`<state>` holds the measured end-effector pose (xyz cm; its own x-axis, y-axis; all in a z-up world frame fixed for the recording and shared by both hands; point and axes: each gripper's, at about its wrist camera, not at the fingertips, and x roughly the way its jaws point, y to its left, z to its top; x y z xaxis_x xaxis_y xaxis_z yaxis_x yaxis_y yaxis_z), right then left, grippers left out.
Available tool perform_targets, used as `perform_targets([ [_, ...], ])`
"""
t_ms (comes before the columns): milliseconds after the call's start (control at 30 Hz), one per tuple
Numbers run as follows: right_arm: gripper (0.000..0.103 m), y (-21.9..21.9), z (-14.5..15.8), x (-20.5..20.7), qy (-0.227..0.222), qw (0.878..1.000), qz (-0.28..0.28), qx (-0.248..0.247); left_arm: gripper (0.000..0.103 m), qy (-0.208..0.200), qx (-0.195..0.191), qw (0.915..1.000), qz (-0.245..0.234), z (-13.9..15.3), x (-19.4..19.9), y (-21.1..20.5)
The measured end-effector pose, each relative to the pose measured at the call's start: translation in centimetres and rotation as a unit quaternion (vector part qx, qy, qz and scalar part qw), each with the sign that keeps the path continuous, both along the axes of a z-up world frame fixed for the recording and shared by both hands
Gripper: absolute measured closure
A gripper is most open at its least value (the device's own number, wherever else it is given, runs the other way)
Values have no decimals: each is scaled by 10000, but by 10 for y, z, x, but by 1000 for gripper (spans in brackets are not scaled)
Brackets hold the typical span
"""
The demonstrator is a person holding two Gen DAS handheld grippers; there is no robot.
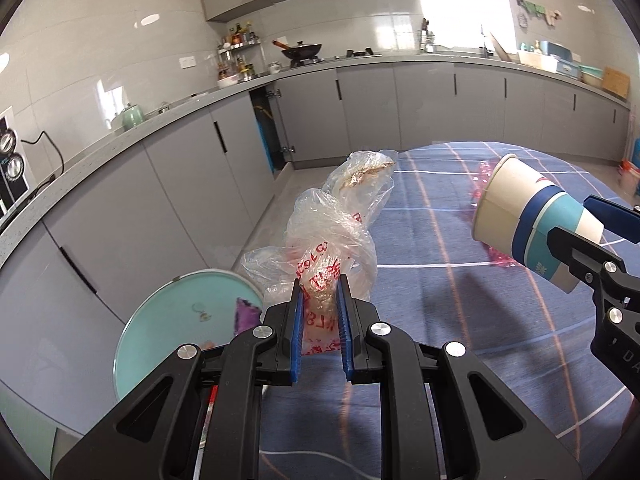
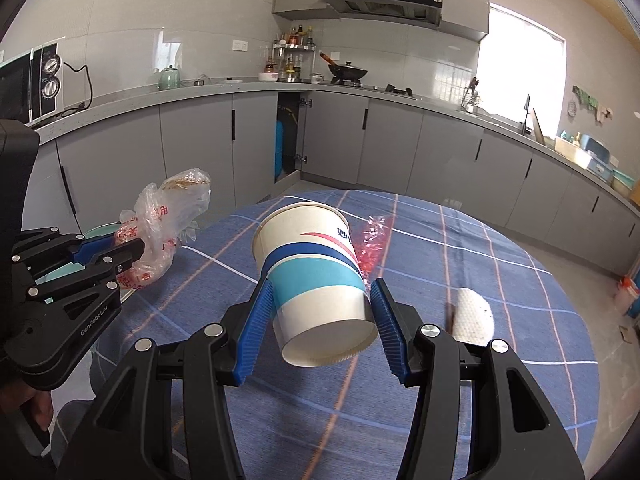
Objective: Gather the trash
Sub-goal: 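Carry the plastic bag and paper cup over the teal bin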
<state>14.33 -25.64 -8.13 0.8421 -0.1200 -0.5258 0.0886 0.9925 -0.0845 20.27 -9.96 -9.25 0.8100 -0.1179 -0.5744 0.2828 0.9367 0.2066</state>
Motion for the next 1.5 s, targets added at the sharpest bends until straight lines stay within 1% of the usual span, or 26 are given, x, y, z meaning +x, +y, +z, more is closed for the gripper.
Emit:
perform_targets([
  [667, 52, 52, -1, 23, 28, 9981, 616, -35, 86, -32, 31, 9978, 655, 3, 16, 64],
  [1100, 52, 85, 1, 43, 18, 9946, 1033, -39, 87, -36, 97, 9935, 1132, 3, 32, 105],
  [1500, 52, 110, 1, 61, 41, 9912, 1323, -64, 87, 4, 122, 9888, 1485, -4, 39, 136],
])
